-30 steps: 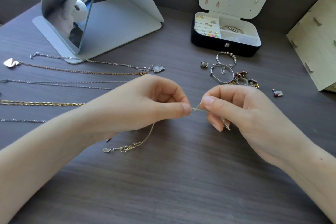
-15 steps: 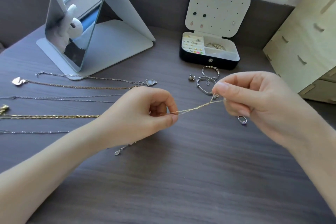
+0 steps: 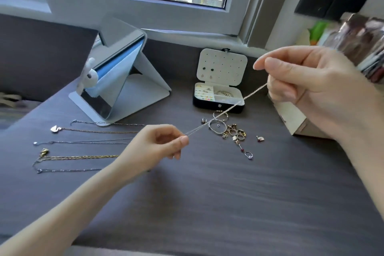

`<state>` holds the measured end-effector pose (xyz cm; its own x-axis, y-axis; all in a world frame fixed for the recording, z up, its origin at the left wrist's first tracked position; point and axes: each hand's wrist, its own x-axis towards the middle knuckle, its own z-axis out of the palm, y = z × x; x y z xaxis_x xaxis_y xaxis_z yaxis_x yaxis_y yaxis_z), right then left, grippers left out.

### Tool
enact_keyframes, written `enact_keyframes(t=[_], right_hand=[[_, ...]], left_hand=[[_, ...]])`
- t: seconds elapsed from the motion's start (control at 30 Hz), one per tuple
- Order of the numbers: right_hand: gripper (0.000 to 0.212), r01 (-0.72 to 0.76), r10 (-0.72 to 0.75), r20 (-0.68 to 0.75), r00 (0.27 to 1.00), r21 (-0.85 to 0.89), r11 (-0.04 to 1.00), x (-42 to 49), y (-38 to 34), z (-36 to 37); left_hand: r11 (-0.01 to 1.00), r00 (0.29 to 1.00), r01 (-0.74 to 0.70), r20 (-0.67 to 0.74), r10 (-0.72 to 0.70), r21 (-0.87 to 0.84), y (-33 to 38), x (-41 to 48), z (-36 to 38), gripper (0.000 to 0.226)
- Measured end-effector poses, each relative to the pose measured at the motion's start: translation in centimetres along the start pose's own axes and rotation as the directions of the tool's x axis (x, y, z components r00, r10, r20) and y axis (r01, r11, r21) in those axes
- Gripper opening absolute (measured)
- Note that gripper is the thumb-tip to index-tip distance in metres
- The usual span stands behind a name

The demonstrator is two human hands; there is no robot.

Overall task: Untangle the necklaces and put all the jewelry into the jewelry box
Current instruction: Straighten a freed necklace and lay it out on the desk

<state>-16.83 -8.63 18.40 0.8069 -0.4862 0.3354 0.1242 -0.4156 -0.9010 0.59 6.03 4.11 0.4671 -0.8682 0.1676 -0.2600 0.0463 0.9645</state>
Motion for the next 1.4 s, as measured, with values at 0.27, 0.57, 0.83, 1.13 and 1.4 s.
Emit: enact_keyframes(t=[0.27,0.57,0.83,1.13,1.4], right_hand=[[0.015,-0.071,0.073,-0.138,0.988,0.014,0.997,-0.6,1.8,-0.9],[0.016,-0.176,0.175,-0.024,0.984,-0.069,0.982,-1.2,3.6,1.0],[0.011,-0.110,0.126,0.114,0.986,-0.136,0.985,-0.6,0.9,3.2],[0.008,-0.059,0.059,0.007,0.998,0.078,0.995,0.0,-0.1,2.5],[0.008,-0.236,0.285,0.235,0.929,-0.214,0.948,-2.0,4.7,6.2]], left_hand=[[0.998,0.987,0.041,-0.155,-0.031,0.058,0.5,-2.8,-4.3,0.017],[0.990,0.973,0.060,-0.229,-0.030,0.127,-0.1,-5.4,-6.4,0.012],[0.999,0.999,-0.020,0.042,0.022,-0.035,2.3,-2.6,-0.3,0.018],[0.900,0.944,0.216,0.315,-0.094,-0.378,0.8,-4.2,-0.3,0.027],[0.931,0.941,0.302,-0.093,-0.325,-0.204,-1.7,-11.0,-10.3,0.055]])
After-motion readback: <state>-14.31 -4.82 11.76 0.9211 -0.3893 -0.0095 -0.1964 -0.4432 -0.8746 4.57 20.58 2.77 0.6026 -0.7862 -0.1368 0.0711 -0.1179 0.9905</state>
